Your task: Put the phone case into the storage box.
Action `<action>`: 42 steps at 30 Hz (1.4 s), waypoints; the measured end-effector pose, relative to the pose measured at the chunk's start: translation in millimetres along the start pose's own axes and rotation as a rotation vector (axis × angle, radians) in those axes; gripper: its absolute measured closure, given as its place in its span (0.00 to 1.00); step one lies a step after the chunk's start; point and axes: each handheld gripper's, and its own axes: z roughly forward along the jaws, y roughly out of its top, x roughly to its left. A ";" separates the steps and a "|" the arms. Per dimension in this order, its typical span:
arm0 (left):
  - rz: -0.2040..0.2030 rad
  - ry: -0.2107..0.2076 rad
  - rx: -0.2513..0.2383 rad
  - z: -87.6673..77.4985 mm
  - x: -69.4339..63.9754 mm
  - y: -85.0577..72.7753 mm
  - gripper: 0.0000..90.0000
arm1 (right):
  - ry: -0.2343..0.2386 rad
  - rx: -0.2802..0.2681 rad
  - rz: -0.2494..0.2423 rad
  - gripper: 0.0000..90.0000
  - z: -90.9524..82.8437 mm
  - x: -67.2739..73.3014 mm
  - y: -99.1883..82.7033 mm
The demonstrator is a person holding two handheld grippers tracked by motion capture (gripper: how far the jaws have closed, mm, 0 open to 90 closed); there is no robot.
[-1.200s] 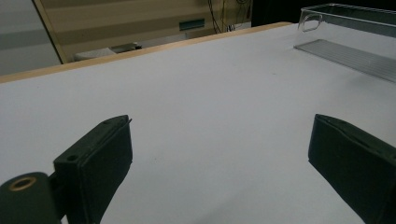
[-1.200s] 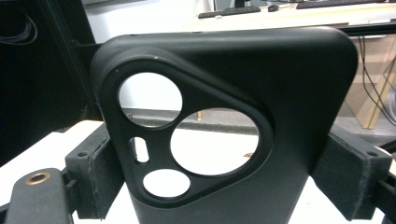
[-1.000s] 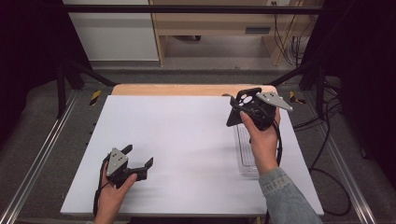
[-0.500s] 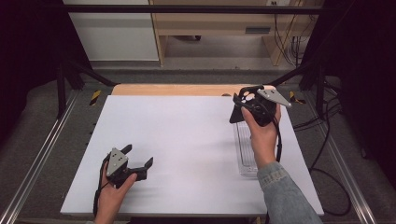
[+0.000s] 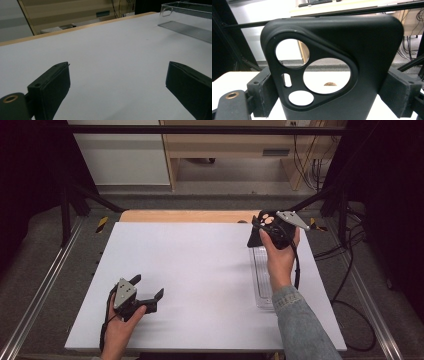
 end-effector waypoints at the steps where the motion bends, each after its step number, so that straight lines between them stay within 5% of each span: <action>1: 0.000 0.000 0.001 0.2 -0.1 0.0 0.07 | -0.004 0.000 0.002 0.15 0.9 -0.9 -0.2; 12: 0.005 -0.001 0.001 0.2 -0.5 0.0 0.06 | -0.066 0.018 -0.045 0.15 14.3 -4.7 -7.3; 19: 0.005 -0.005 0.000 0.5 -0.8 0.2 0.06 | -0.076 0.013 -0.014 0.15 19.2 -9.1 -7.8; 42: 0.005 -0.008 0.003 1.0 -0.8 -0.2 0.06 | -0.137 0.043 -0.042 0.15 38.3 -16.4 -21.8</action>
